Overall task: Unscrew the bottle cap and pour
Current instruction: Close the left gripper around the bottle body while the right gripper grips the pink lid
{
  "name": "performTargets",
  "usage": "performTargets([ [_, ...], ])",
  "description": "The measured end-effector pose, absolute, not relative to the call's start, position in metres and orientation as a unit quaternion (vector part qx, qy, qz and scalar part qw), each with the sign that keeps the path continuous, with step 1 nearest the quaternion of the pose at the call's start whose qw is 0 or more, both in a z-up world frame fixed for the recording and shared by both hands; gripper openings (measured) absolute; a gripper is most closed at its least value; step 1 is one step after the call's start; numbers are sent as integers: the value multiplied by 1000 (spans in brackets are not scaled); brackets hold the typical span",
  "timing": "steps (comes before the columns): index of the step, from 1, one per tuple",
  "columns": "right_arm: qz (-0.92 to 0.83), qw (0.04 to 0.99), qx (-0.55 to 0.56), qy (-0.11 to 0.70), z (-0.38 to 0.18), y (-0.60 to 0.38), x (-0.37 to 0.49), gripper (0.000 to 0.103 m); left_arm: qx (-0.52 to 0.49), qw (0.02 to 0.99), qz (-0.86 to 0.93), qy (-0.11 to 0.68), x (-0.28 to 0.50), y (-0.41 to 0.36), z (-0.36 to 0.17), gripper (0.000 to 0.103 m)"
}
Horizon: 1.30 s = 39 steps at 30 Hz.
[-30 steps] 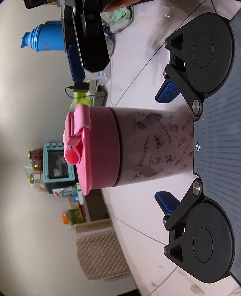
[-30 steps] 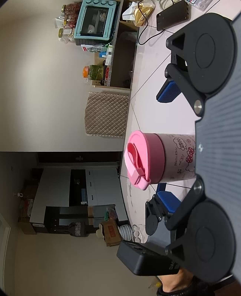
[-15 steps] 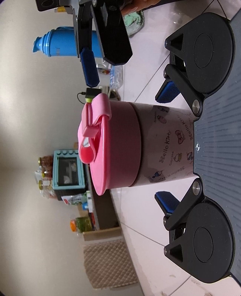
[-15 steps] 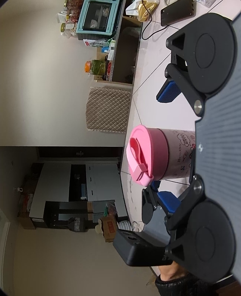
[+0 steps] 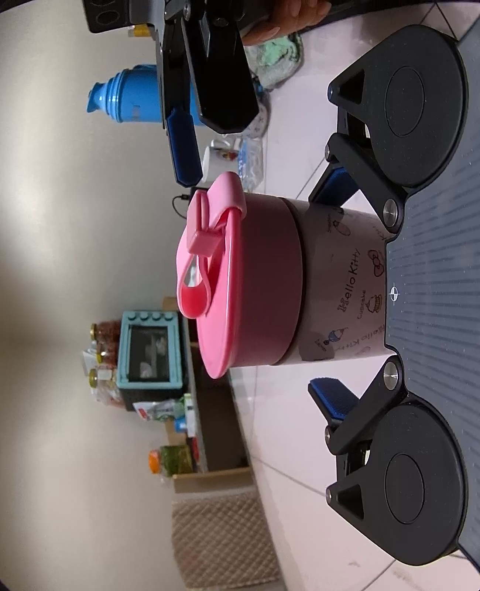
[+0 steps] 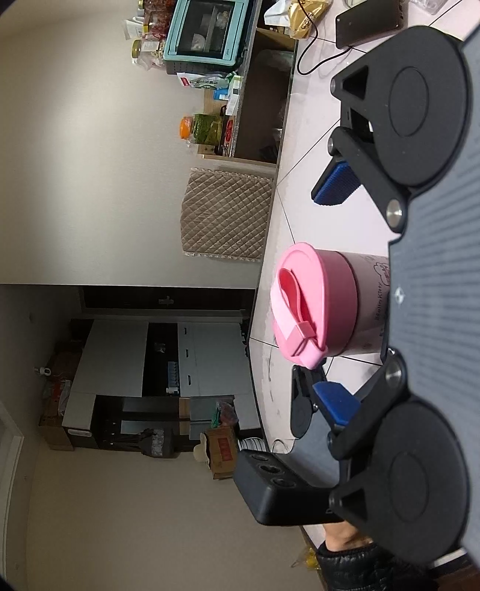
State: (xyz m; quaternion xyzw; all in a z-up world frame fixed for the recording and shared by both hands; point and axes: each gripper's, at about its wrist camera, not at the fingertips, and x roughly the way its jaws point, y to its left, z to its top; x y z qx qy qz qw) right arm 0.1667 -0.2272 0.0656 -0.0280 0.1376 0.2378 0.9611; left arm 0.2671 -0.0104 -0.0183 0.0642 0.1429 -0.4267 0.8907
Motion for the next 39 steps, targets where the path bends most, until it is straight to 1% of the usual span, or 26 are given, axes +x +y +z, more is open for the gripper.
performTargets([
  [4, 237, 961, -25, 137, 67, -226, 168, 103, 71, 887, -434, 137, 265, -12, -18, 90],
  [14, 216, 966, -27, 140, 69, -213, 177, 103, 69, 888, -433, 139, 271, -9, -19, 90],
  [23, 191, 968, -35, 161, 62, -191, 199, 103, 70, 888, -433, 138, 273, -10, -20, 90],
  [39, 167, 970, -14, 178, 53, -180, 222, 103, 70, 888, -433, 138, 273, -13, -20, 90],
])
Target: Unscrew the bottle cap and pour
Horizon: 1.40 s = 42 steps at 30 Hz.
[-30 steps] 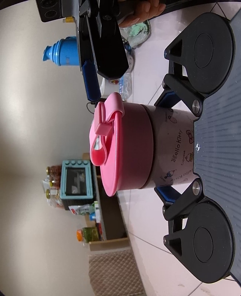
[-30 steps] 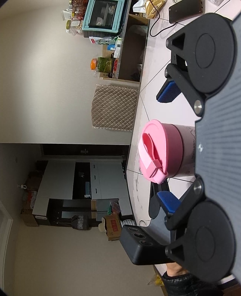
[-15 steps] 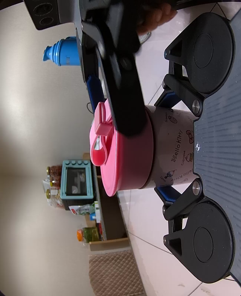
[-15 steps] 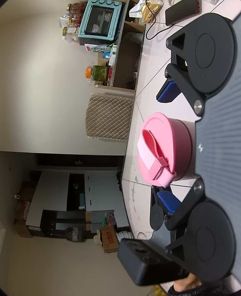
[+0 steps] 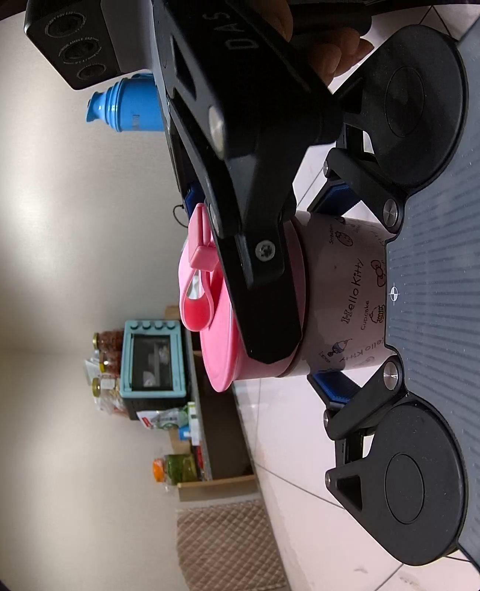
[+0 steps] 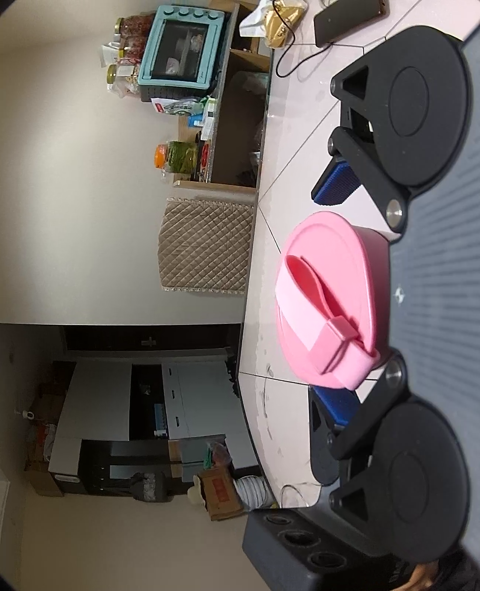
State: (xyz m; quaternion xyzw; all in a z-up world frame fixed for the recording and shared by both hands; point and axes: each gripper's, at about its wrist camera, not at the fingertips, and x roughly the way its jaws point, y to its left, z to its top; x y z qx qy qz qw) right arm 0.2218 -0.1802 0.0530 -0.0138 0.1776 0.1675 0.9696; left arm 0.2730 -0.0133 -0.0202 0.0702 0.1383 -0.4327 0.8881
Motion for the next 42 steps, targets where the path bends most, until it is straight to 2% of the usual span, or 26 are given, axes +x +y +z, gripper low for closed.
performTargets([
  [10, 166, 971, -5, 173, 49, -183, 224, 102, 70, 888, -433, 139, 276, -14, -21, 90],
  [17, 177, 969, -4, 173, 48, -183, 225, 89, 67, 887, -434, 140, 278, -16, -20, 90],
  [26, 199, 965, -12, 172, 48, -188, 226, 86, 66, 887, -436, 140, 279, -15, -20, 90],
  [42, 378, 908, -53, 174, 58, -227, 254, 86, 68, 886, -437, 140, 282, -17, -23, 90],
])
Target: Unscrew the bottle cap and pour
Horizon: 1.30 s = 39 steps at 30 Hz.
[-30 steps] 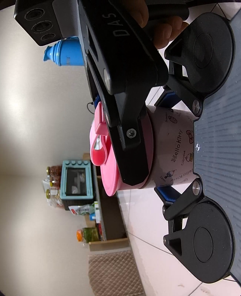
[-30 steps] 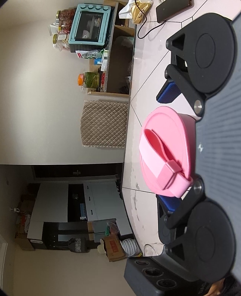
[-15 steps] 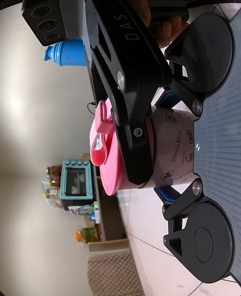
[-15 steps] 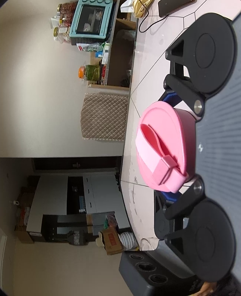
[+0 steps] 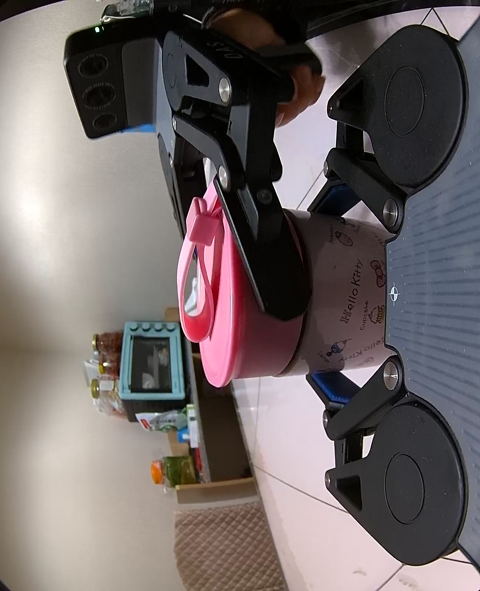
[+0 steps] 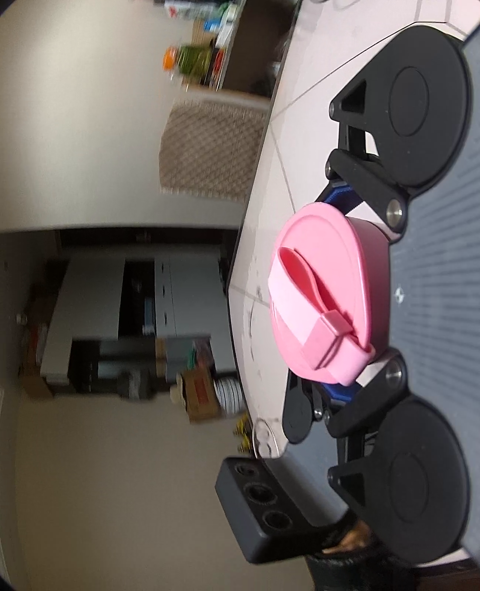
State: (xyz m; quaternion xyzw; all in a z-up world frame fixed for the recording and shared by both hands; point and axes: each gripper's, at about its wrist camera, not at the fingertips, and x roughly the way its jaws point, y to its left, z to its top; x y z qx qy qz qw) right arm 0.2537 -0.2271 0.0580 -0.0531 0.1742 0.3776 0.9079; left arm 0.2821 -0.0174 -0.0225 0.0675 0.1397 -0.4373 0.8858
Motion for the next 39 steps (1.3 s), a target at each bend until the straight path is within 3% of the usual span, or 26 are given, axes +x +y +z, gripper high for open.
performTargets([
  [16, 473, 864, -69, 156, 67, -247, 260, 87, 68, 886, -438, 139, 278, -18, -24, 90],
  [20, 453, 877, -63, 148, 73, -249, 252, 102, 70, 886, -438, 138, 272, -17, -27, 90],
  [39, 219, 964, -16, 151, 72, -205, 194, 103, 71, 886, -437, 137, 268, -18, -28, 90],
])
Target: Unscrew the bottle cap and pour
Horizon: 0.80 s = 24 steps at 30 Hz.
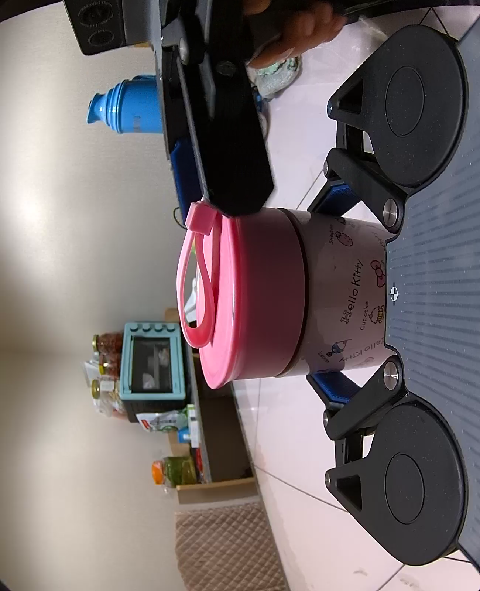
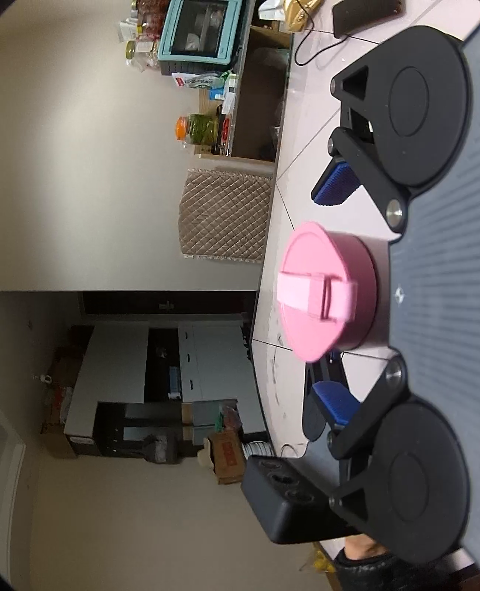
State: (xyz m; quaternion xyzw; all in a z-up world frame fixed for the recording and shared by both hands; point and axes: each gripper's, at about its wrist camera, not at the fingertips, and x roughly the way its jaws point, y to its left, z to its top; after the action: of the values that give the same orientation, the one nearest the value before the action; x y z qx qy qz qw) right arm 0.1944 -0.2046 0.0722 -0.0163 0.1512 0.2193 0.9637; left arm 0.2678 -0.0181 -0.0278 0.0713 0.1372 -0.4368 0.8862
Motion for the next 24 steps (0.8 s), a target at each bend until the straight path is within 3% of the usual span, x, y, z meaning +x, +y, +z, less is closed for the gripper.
performTargets([
  [12, 176, 969, -7, 171, 57, -187, 214, 102, 70, 886, -437, 138, 267, -19, -26, 90],
  [24, 167, 969, -6, 181, 51, -180, 221, 91, 69, 886, -437, 138, 271, -19, -25, 90],
])
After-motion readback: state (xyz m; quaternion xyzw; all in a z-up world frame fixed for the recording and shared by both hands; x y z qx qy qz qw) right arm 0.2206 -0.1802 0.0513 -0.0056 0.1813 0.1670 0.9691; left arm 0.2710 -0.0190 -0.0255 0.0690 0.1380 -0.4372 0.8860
